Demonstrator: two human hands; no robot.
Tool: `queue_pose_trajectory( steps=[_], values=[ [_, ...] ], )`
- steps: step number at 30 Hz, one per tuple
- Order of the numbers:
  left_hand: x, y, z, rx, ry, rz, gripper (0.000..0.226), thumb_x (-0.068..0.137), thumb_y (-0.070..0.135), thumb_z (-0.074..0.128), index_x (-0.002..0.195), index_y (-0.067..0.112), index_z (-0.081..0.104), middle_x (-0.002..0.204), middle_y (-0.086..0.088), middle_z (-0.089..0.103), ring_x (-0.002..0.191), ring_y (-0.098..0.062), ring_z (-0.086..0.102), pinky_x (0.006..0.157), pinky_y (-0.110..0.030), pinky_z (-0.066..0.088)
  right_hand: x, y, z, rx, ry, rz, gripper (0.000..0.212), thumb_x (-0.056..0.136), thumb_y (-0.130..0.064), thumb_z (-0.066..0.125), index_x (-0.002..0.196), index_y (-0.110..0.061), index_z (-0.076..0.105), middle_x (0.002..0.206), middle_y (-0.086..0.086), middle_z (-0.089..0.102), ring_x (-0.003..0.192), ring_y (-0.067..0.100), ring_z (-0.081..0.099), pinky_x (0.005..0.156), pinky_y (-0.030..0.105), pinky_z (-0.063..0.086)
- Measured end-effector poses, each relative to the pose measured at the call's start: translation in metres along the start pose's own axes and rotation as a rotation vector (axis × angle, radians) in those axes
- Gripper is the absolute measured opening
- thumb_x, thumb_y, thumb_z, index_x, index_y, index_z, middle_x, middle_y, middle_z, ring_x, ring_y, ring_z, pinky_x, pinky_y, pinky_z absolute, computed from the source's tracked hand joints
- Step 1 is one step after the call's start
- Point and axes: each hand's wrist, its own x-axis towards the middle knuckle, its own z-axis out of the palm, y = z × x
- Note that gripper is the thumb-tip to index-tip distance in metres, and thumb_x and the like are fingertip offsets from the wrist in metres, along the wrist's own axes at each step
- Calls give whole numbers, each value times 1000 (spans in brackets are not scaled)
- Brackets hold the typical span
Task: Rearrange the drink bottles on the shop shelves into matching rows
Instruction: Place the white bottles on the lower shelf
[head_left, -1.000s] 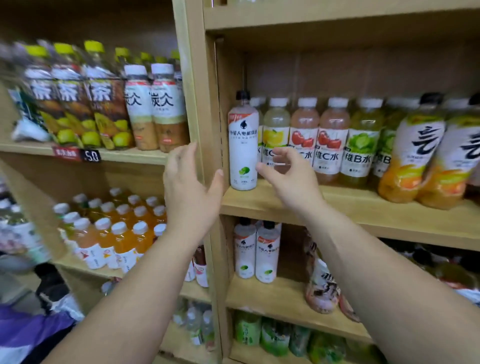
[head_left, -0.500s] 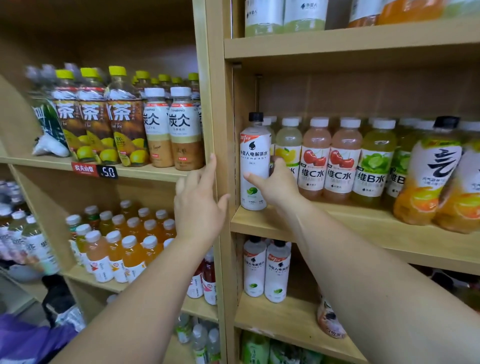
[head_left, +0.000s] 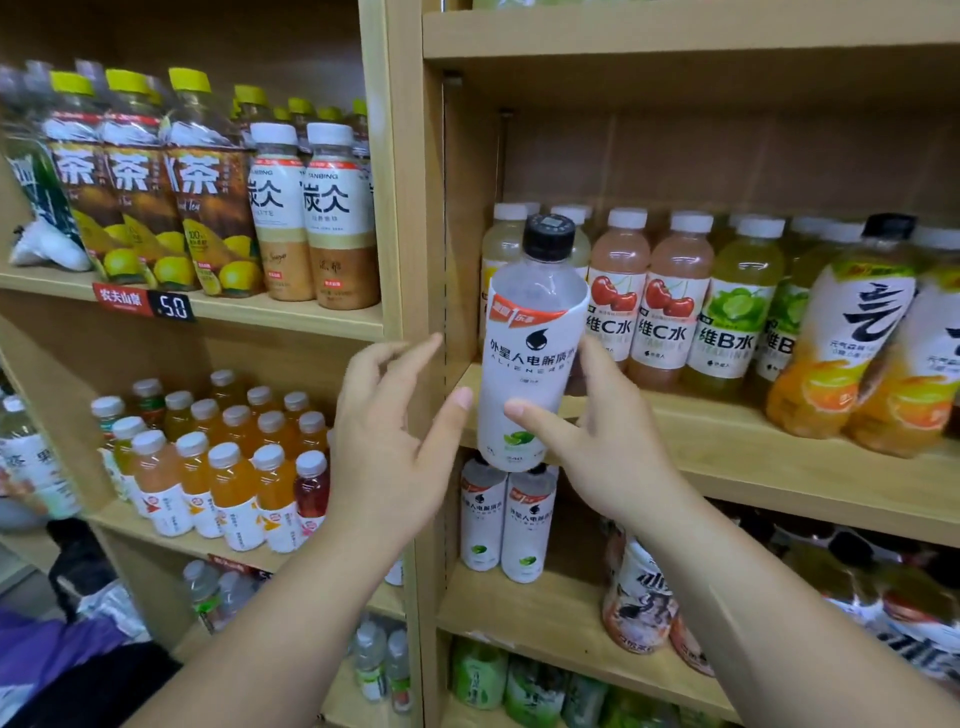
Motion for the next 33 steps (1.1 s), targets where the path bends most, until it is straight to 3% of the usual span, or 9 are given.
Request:
queue_pose_trajectory(
  steps=[4,8,14,18,20,23,28,31,33],
  values=[
    [-22,15,-2,-322,-155,-76,56,87,51,61,141,37,57,116,6,68,98,-13,67,75,-17,53,-38,-3,-8,29,-59,26,56,84,-34,82,129,-41,51,119,-37,62,111,-16,56,84,8,47],
    [-45,15,-4,-414,-276,-113,46,83,41,70,127,49,64,110,13,74,97,-14,70,70,-20,55,-69,21,6,99,-130,128,65,75,-53,79,134,-37,55,126,-23,67,117,0,62,92,37,58],
    [-93,-34,19,-268,-450,-374,41,81,36,76,119,47,65,107,23,74,87,-8,72,75,-35,59,-103,93,50,91,-198,279,65,75,-52,79,133,-43,51,129,-20,66,120,4,63,94,45,58],
    [-120,-62,39,-189,-482,-463,36,91,19,77,119,38,66,102,22,76,76,-2,74,74,-28,59,-118,137,88,92,-218,385,64,73,-50,79,129,-36,52,126,-16,66,117,6,64,93,45,58],
    [-126,-70,46,-158,-478,-486,35,94,19,73,115,44,62,98,35,72,69,0,73,65,-21,55,-119,152,106,79,-227,413,60,78,-39,82,129,-29,53,125,-11,67,115,7,64,94,45,57],
    [-129,-81,57,-109,-504,-529,41,99,23,66,137,35,58,102,25,74,64,5,67,60,-20,48,-114,170,128,87,-180,460,55,81,-20,85,128,-21,54,120,-8,66,111,10,64,95,41,55],
    [-131,-94,67,-121,-637,-619,63,104,14,52,160,32,32,139,9,65,124,1,61,104,-32,52,-108,192,153,84,-86,534,56,80,-14,85,127,-20,54,119,-3,68,111,14,63,96,40,54],
    [-134,-104,71,-196,-674,-678,68,103,14,48,162,38,23,152,7,54,139,1,48,114,-43,46,-107,200,165,85,-57,548,61,80,-15,86,131,-22,54,120,-5,68,112,12,63,97,41,55],
    [-137,-109,71,-234,-669,-706,72,100,14,48,161,42,21,156,7,49,143,1,43,118,-43,41,-105,201,172,65,-30,548,63,78,-16,87,132,-21,55,121,-5,67,113,11,62,97,38,54]
  ],
)
